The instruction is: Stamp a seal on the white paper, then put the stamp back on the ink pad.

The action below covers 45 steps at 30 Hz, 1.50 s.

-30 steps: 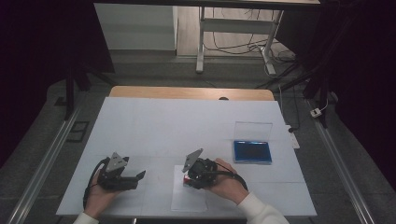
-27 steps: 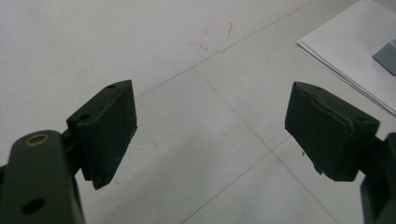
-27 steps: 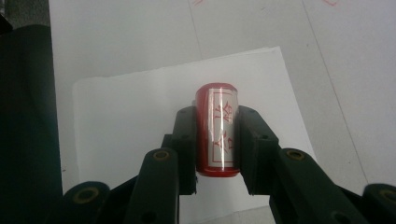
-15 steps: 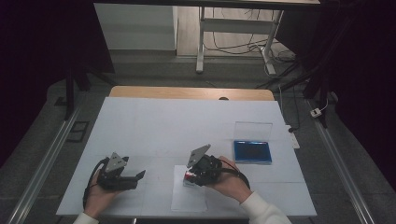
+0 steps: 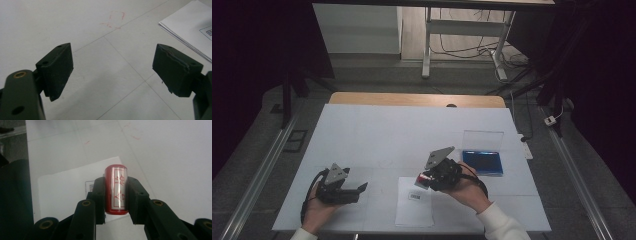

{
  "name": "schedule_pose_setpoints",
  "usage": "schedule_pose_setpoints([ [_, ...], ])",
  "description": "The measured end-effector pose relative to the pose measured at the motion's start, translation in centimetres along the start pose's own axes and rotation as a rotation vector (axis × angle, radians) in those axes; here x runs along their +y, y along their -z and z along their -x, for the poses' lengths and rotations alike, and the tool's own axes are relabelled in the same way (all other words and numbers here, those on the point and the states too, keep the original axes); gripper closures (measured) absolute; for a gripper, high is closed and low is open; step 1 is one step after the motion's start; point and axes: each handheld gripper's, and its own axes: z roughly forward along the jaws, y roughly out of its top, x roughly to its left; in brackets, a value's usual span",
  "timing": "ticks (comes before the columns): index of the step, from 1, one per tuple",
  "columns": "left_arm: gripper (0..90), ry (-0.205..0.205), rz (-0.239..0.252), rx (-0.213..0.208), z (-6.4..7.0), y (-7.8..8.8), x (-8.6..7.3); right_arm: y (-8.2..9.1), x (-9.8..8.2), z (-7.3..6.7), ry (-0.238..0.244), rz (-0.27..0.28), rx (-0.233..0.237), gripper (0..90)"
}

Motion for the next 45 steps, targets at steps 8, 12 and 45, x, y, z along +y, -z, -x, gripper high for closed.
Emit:
schedule_pose_setpoints([
  [8, 17.1, -0.001, -0.002, 0.001, 0.0, 0.0, 0.0, 3.0, -1.2, 2.2, -0.065, 0.06, -0.062, 69.8],
  [12, 17.1, -0.001, -0.001, 0.0, 0.0, 0.0, 0.0, 4.4, -2.2, 3.6, -0.104, 0.079, -0.109, 69.7],
  [45, 17.0, -0.005, -0.009, -0.013, 0.1, -0.3, -0.1, 8.9, -10.4, 11.2, -0.362, -0.122, -0.396, 69.7],
])
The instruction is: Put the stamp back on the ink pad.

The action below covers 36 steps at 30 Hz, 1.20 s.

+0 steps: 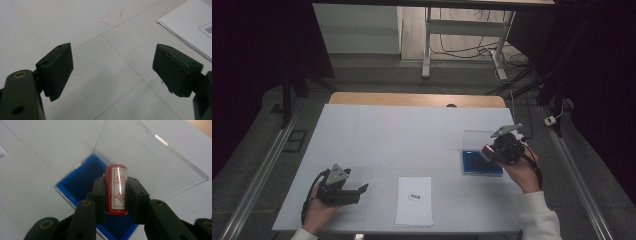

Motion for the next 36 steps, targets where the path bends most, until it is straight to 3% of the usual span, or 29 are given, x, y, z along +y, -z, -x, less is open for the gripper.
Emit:
schedule_pose_setpoints([
  [9, 17.1, -0.001, -0.003, 0.004, 0.0, 0.0, -0.1, -2.2, -0.3, -0.1, 0.024, -0.079, 0.018, 69.7],
  [15, 17.1, 0.0, -0.005, 0.008, 0.1, 0.1, -0.2, -2.9, -0.3, -0.3, 0.034, -0.094, 0.033, 69.0],
  [17, 17.1, 0.0, -0.004, 0.008, 0.1, 0.1, -0.2, -2.9, -0.3, -0.4, 0.034, -0.087, 0.03, 64.0],
  [20, 17.1, 0.0, -0.002, 0.008, 0.1, 0.2, -0.2, -2.5, -0.2, -0.4, 0.028, -0.036, 0.052, 50.0],
  [22, 17.1, 0.002, -0.001, 0.009, 0.1, 0.2, -0.2, -1.8, -0.1, -0.7, 0.017, 0.016, 0.035, 40.0],
  [25, 17.1, 0.004, 0.002, 0.011, 0.1, 0.3, -0.2, -0.3, -0.2, -1.3, 0.007, 0.134, 0.022, 33.5],
  [29, 17.1, 0.009, 0.003, 0.009, 0.1, 0.4, -0.3, 1.6, -1.2, -1.9, -0.043, 0.27, 0.065, 32.4],
  [34, 17.0, 0.023, 0.008, 0.006, 0.1, 0.7, -0.4, 2.9, -3.7, -3.0, -0.077, 0.384, 0.113, 32.5],
  [36, 17.0, 0.026, 0.01, 0.004, 0.1, 0.8, -0.4, 3.2, -5.1, -3.4, -0.087, 0.4, 0.128, 32.6],
])
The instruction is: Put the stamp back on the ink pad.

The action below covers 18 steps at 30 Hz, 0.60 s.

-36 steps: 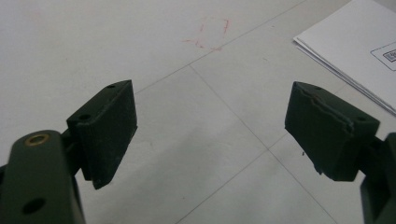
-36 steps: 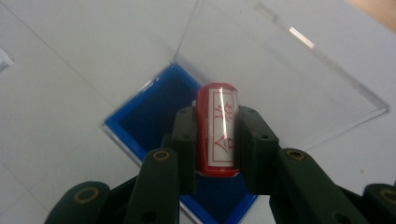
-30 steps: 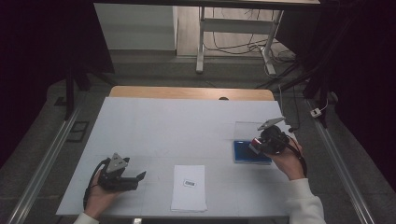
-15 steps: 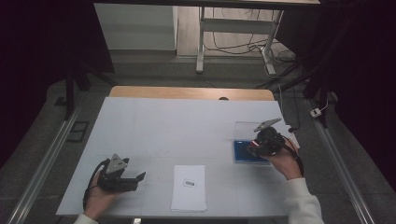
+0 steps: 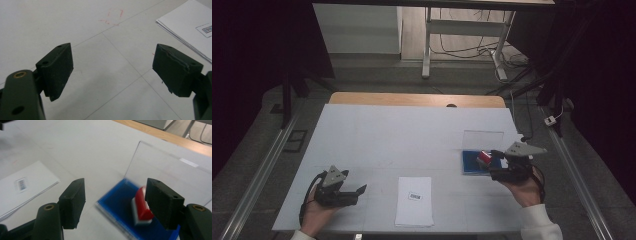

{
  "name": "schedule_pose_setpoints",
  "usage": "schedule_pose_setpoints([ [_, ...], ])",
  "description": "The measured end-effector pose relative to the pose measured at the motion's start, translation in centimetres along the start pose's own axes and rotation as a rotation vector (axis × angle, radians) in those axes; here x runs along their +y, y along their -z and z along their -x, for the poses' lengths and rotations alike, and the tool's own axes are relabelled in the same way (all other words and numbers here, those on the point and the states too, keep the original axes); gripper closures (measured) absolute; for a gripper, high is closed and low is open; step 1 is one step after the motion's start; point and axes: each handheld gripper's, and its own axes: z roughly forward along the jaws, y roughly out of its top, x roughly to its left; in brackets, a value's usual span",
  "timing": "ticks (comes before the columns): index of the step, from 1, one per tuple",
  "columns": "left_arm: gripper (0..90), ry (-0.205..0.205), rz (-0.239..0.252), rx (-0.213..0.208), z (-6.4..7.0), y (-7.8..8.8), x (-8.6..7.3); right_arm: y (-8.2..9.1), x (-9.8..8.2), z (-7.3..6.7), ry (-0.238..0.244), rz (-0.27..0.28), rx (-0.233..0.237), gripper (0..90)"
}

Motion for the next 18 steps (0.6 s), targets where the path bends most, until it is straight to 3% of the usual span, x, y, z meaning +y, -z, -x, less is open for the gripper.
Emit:
schedule_pose_setpoints([
  [9, 17.0, -0.006, -0.001, -0.005, 0.2, 0.0, 0.0, 1.4, -5.7, -0.8, 0.009, -0.014, -0.012, 33.8],
  [18, 17.0, -0.004, -0.003, -0.005, 0.2, 0.0, 0.0, 1.1, -6.4, -0.9, 0.016, -0.006, 0.004, 33.8],
])
